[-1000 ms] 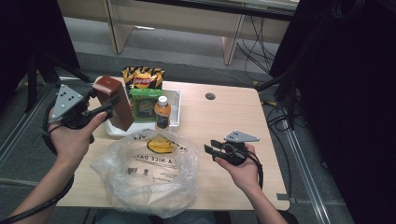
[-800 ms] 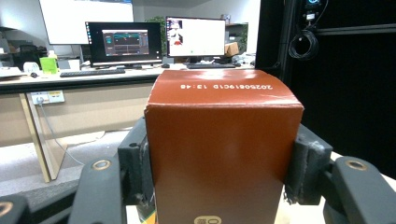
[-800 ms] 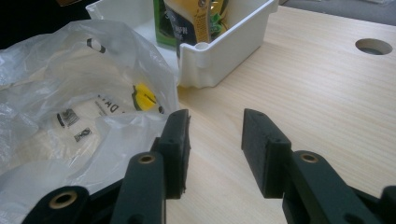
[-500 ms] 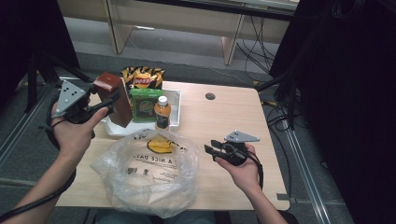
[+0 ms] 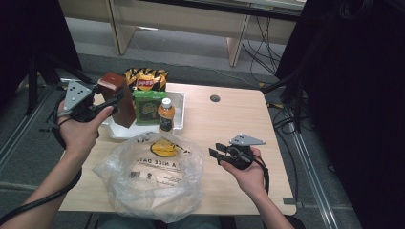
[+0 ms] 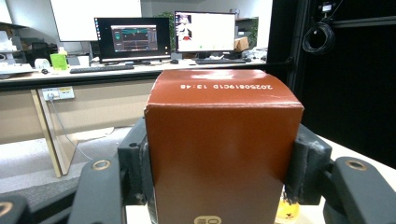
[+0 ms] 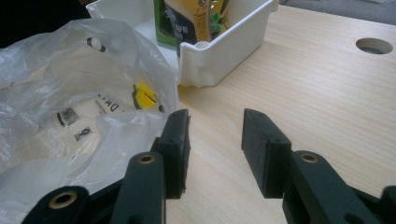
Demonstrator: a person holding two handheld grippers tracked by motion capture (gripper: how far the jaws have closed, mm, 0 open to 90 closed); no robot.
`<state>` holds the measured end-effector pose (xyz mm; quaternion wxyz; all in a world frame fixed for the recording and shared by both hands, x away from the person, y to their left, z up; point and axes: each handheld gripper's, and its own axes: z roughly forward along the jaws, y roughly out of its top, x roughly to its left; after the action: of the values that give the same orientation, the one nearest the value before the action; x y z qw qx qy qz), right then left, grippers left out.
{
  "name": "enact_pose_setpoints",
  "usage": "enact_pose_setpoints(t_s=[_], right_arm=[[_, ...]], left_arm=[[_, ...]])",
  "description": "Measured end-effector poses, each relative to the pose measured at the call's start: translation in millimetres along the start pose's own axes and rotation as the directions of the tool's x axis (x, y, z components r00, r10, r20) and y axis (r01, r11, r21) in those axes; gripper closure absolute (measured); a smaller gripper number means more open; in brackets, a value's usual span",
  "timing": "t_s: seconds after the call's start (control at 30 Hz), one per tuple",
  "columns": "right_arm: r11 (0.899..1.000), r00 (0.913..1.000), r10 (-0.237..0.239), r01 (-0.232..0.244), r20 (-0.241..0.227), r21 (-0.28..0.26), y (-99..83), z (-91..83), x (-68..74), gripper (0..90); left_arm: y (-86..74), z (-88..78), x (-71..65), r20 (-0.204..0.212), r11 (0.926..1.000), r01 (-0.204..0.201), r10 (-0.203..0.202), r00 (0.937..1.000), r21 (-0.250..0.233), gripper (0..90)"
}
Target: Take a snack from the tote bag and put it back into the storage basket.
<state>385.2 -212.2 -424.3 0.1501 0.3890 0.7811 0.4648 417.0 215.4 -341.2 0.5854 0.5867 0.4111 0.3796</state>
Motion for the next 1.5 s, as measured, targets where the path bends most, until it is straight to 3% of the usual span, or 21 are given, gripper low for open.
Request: enact_pose_setpoints(t_s=[0.2, 0.23, 0.37, 0.4, 0.47, 0.67, 0.73, 0.9, 1.07, 1.13, 1.17, 1.2, 1.4, 1.5], right_arm=[[1.000, 0.9998, -0.019, 0.019, 0.000, -0.016, -0.6, 1.8, -1.6, 62.4], [0.999, 0.9994, -0.034, 0.034, -0.005, 0.001, 0.0, 0.7, -2.6, 62.4], [1.000, 0.9998, -0.019, 0.019, -0.001, 0.006, -0.3, 0.5, -1.1, 62.4], [0.999, 0.9987, -0.049, 0.049, 0.008, -0.001, 0.1, 0.3, -3.3, 62.5], [1.000, 0.9996, -0.028, 0.028, -0.003, 0.004, -0.2, 0.5, -2.0, 62.4], [0.999, 0.9987, -0.050, 0.050, 0.008, 0.000, 0.0, 0.4, -3.3, 62.4], [1.000, 0.9999, -0.010, 0.010, -0.003, 0.010, -0.6, 0.4, -0.6, 62.4], [0.999, 0.9991, -0.042, 0.042, 0.003, 0.009, -0.3, 0.8, -2.6, 62.4], [0.999, 0.9991, -0.042, 0.042, 0.003, 0.010, -0.3, 0.8, -2.5, 62.3], [1.000, 0.9999, -0.013, 0.013, -0.004, 0.017, -0.6, 0.7, -0.3, 62.4], [1.000, 0.9999, -0.013, 0.013, -0.004, 0.017, -0.7, 0.8, -0.3, 62.4], [0.999, 0.9991, -0.042, 0.042, 0.003, 0.010, -0.3, 0.8, -2.4, 62.4], [0.999, 0.9990, -0.043, 0.044, 0.009, -0.006, -0.8, 2.2, -2.2, 62.3], [0.999, 0.9993, -0.036, 0.036, 0.005, 0.016, -0.2, 1.0, -1.8, 62.4]], left_arm=[[-3.8, 5.3, 3.0, -0.007, 0.9999, -0.007, 0.007, 0.9999, 0.009, 37.8], [-4.6, 6.3, 3.2, -0.007, 1.0000, -0.005, 0.005, 1.0000, 0.008, 37.8], [-7.7, 10.0, 4.6, -0.014, 0.9998, -0.007, 0.007, 0.9999, 0.017, 37.8], [-8.4, 10.9, 5.0, -0.014, 0.9998, -0.007, 0.007, 0.9999, 0.018, 37.8], [-9.8, 12.6, 5.6, -0.018, 0.9997, -0.008, 0.008, 0.9998, 0.022, 37.8], [-13.1, 16.9, 8.2, -0.029, 0.9993, -0.009, 0.010, 0.9995, 0.036, 37.7], [-14.3, 18.3, 9.2, -0.035, 0.9992, -0.009, 0.010, 0.9993, 0.039, 37.7], [-18.2, 22.1, 11.0, -0.045, 0.9988, -0.006, 0.008, 0.9990, 0.048, 37.7], [-22.1, 25.9, 12.2, -0.053, 0.9982, -0.007, 0.010, 0.9985, 0.059, 37.7], [-23.5, 27.2, 12.4, -0.058, 0.9981, -0.005, 0.008, 0.9983, 0.062, 37.7], [-24.2, 28.0, 12.6, -0.061, 0.9980, -0.006, 0.010, 0.9981, 0.062, 37.7], [-25.1, 28.6, 12.7, -0.063, 0.9979, -0.003, 0.007, 0.9980, 0.064, 37.6], [-30.6, 32.1, 14.1, -0.083, 0.9972, 0.005, 0.002, 0.9965, 0.075, 37.6], [-33.5, 33.9, 15.4, -0.093, 0.9967, 0.011, -0.004, 0.9957, 0.080, 37.6]])
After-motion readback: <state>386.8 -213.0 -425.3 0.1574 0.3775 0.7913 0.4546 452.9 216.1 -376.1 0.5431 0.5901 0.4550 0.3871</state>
